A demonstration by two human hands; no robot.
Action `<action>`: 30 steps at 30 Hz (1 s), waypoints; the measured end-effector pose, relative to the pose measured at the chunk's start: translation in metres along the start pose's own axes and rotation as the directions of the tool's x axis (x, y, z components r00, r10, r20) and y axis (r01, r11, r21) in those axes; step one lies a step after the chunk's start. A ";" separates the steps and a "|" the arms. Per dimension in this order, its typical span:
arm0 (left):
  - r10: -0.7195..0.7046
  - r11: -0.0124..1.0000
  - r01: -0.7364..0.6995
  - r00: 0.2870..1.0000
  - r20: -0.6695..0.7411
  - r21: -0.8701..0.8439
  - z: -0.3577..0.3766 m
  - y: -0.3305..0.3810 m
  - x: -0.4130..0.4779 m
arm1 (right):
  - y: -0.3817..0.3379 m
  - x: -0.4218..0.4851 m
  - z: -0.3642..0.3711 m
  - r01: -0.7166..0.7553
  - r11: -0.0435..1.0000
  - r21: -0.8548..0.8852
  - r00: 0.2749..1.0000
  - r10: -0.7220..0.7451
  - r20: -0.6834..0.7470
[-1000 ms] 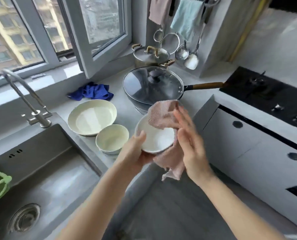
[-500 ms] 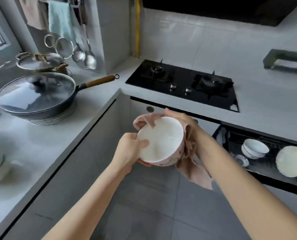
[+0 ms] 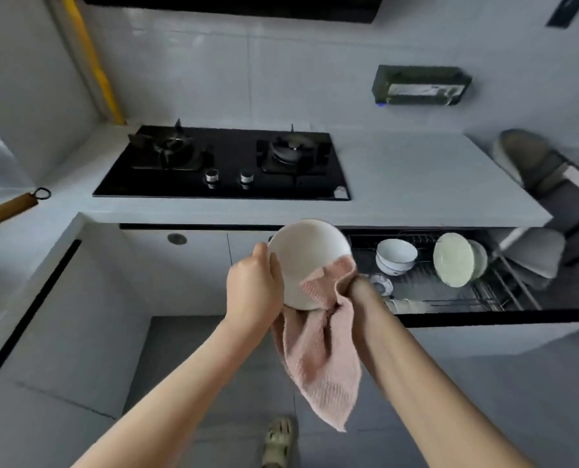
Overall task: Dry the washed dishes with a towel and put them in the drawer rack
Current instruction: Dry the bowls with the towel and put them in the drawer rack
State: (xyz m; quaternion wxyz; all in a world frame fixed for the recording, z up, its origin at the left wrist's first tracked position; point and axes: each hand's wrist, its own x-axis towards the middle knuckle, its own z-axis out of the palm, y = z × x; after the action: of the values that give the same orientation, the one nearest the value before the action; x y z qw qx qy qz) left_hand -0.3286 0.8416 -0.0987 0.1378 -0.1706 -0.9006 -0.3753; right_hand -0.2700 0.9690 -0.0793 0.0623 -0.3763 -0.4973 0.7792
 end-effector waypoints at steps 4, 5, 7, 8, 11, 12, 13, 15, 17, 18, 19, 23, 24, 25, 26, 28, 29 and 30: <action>-0.058 0.998 0.056 0.993 0.104 0.026 0.044 0.000 0.054 | -0.011 0.044 -0.038 0.229 0.913 -0.337 0.948 -0.288 -0.137; -0.121 0.993 0.121 0.983 0.138 0.009 0.054 -0.001 0.067 | -0.014 0.054 -0.049 0.271 0.838 -0.474 0.924 -0.364 -0.115; -0.218 0.971 0.233 0.952 0.213 -0.046 0.075 0.000 0.089 | -0.022 0.070 -0.069 0.276 0.673 -0.686 0.909 -0.415 -0.042; -0.239 0.960 0.267 0.937 0.254 -0.081 0.086 0.002 0.098 | -0.029 0.077 -0.079 0.284 0.619 -0.732 0.902 -0.431 -0.014; -0.263 0.927 0.339 0.893 0.365 -0.161 0.123 0.018 0.119 | -0.056 0.101 -0.098 0.294 0.575 -0.763 0.919 -0.389 0.061; -0.260 0.921 0.351 0.879 0.400 -0.171 0.134 0.027 0.122 | -0.064 0.110 -0.103 0.289 0.580 -0.761 0.926 -0.373 0.068; -0.249 0.917 0.354 0.866 0.434 -0.181 0.146 0.035 0.126 | -0.071 0.119 -0.108 0.285 0.610 -0.739 0.935 -0.347 0.074; -0.227 0.912 0.359 0.844 0.485 -0.197 0.173 0.053 0.129 | -0.085 0.142 -0.124 0.277 0.744 -0.608 0.956 -0.275 0.099; -0.231 0.907 0.376 0.821 0.522 -0.191 0.201 0.070 0.131 | -0.096 0.167 -0.148 0.236 0.855 -0.461 0.971 -0.193 0.139; -0.232 0.904 0.384 0.810 0.538 -0.189 0.216 0.079 0.131 | -0.101 0.179 -0.162 0.202 0.883 -0.423 0.977 -0.151 0.150; -0.230 0.898 0.393 0.802 0.551 -0.198 0.231 0.089 0.131 | -0.106 0.188 -0.177 0.169 0.899 -0.404 0.981 -0.115 0.156; -0.231 0.871 0.446 0.743 0.629 -0.207 0.295 0.136 0.126 | -0.132 0.215 -0.244 0.105 0.911 -0.399 0.985 -0.039 0.169; -0.224 0.854 0.477 0.695 0.684 -0.205 0.311 0.149 0.124 | -0.138 0.222 -0.264 0.091 0.915 -0.393 0.987 -0.030 0.159; -0.207 0.836 0.512 0.628 0.750 -0.199 0.327 0.163 0.124 | -0.146 0.228 -0.286 0.077 0.920 -0.385 0.988 -0.019 0.153; -0.188 0.824 0.539 0.549 0.815 -0.173 0.343 0.175 0.124 | -0.154 0.235 -0.307 0.066 0.921 -0.384 0.989 -0.008 0.149; -0.201 0.816 0.571 0.431 0.880 -0.093 0.366 0.193 0.128 | -0.168 0.253 -0.349 0.021 0.918 -0.396 0.995 0.020 0.099; -0.233 0.797 0.599 0.425 0.875 -0.078 0.375 0.198 0.131 | -0.174 0.265 -0.371 -0.007 0.901 -0.434 0.998 0.035 0.056; -0.274 0.776 0.626 0.445 0.853 -0.078 0.382 0.199 0.133 | -0.179 0.278 -0.391 -0.035 0.864 -0.502 0.998 0.054 0.023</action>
State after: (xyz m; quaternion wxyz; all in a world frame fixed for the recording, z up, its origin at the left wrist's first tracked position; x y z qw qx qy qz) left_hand -0.4129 1.2765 -0.1837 -0.4275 -0.0927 -0.7804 -0.4467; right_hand -0.2634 1.4732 -0.1652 -0.0645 -0.3767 -0.6747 0.6314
